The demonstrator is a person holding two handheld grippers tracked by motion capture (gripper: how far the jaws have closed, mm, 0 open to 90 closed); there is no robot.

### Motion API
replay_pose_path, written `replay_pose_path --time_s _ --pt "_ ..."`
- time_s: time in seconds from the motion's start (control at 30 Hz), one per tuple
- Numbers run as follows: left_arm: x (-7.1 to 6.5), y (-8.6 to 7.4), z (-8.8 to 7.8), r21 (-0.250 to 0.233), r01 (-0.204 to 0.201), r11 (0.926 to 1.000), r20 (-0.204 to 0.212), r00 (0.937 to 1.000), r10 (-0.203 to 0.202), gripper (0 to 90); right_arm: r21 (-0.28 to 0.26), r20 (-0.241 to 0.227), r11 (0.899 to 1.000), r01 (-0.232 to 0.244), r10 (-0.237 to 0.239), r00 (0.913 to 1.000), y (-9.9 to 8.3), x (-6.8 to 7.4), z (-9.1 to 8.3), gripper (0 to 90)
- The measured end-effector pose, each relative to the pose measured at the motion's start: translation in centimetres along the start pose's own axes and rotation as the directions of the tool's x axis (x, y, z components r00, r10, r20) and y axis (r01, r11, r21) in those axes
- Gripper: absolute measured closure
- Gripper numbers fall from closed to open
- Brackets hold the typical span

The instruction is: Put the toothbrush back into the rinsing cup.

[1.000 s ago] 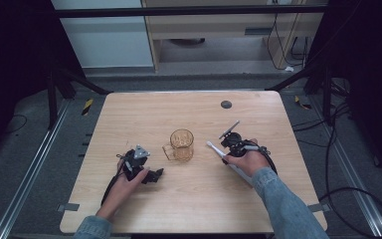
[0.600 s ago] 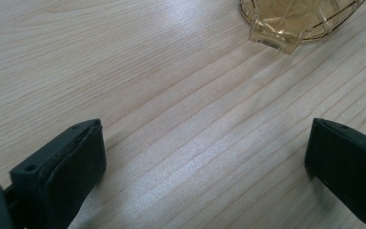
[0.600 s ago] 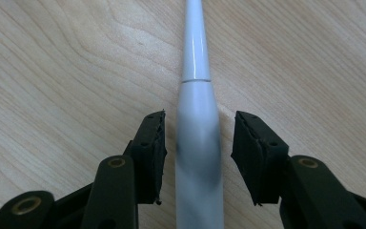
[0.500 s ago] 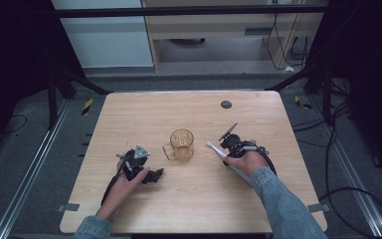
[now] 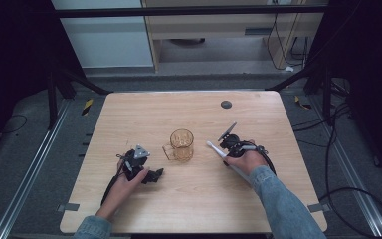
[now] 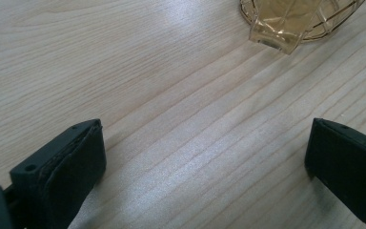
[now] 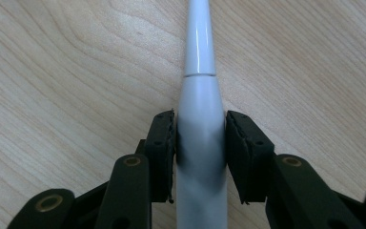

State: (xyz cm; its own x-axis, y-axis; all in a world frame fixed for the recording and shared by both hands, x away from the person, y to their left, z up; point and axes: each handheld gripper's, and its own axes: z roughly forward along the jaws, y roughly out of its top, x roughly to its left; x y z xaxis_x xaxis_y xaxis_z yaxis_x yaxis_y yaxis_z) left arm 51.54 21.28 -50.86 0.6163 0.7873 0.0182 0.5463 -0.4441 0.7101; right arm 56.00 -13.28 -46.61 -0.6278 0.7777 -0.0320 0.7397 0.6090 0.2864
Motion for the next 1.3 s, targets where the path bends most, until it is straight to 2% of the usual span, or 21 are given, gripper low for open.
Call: replay_pose_path --time_s 0.1,0.2,0.4,0.53,0.6,0.8,0.93,1.0,1.1,1.13,1.17,1.3 --pt "0.0 0.0 0.0 0.0 0.0 1.0 0.0 1.0 0.0 0.0 0.003 0.004 1.0 0.011 -0.011 0.9999 0.0 0.0 0.1 66.2" --pt "0.0 0.0 0.0 0.0 0.0 1.0 0.0 1.0 0.0 0.0 0.011 0.001 1.0 -0.002 0.002 1.0 0.1 0.0 0.0 66.7" --pt "0.0 0.0 0.0 0.0 0.0 1.0 0.0 1.0 0.0 0.0 0.019 -0.003 1.0 0.007 -0.007 1.0 0.1 0.0 -0.2 67.0" --pt "0.0 0.0 0.0 0.0 0.0 1.0 0.0 1.0 0.0 0.0 0.01 -0.01 1.0 0.009 -0.009 0.9999 0.2 -0.1 -0.7 67.1" --pt "0.0 0.0 0.0 0.0 0.0 1.0 0.0 1.0 0.0 0.0 0.004 -0.024 1.0 -0.01 0.01 0.9997 0.3 -0.2 -1.2 67.1" --pt "0.0 0.0 0.0 0.0 0.0 1.0 0.0 1.0 0.0 0.0 -0.012 -0.023 1.0 -0.016 0.016 0.9996 0.3 -0.6 -2.1 67.1" --pt "0.0 0.0 0.0 0.0 0.0 1.0 0.0 1.0 0.0 0.0 -0.062 -0.023 0.997 -0.038 0.036 0.9991 0.6 -1.2 -3.7 67.1" --pt "0.0 0.0 0.0 0.0 -0.001 1.0 0.0 1.0 0.001 0.0 -0.072 -0.018 0.997 -0.042 0.041 0.999 0.7 -1.3 -4.0 67.1" --pt "0.0 0.0 0.0 0.0 -0.001 1.0 0.0 1.0 0.001 0.0 -0.145 -0.009 0.988 -0.06 0.06 0.9982 1.2 -1.9 -5.7 67.1" --pt "0.0 0.0 0.0 0.0 -0.001 1.0 0.0 1.0 0.001 0.0 -0.145 -0.009 0.988 -0.06 0.06 0.9982 1.2 -1.9 -5.7 67.1" --pt "0.0 0.0 0.0 0.0 -0.001 1.0 0.0 1.0 0.001 0.0 -0.182 -0.003 0.981 -0.066 0.066 0.9978 1.5 -2.1 -6.4 67.1" --pt "0.0 0.0 0.0 0.0 -0.001 1.0 0.0 1.0 0.001 0.0 -0.249 0.009 0.965 -0.081 0.086 0.9962 2.1 -2.4 -7.4 67.1"
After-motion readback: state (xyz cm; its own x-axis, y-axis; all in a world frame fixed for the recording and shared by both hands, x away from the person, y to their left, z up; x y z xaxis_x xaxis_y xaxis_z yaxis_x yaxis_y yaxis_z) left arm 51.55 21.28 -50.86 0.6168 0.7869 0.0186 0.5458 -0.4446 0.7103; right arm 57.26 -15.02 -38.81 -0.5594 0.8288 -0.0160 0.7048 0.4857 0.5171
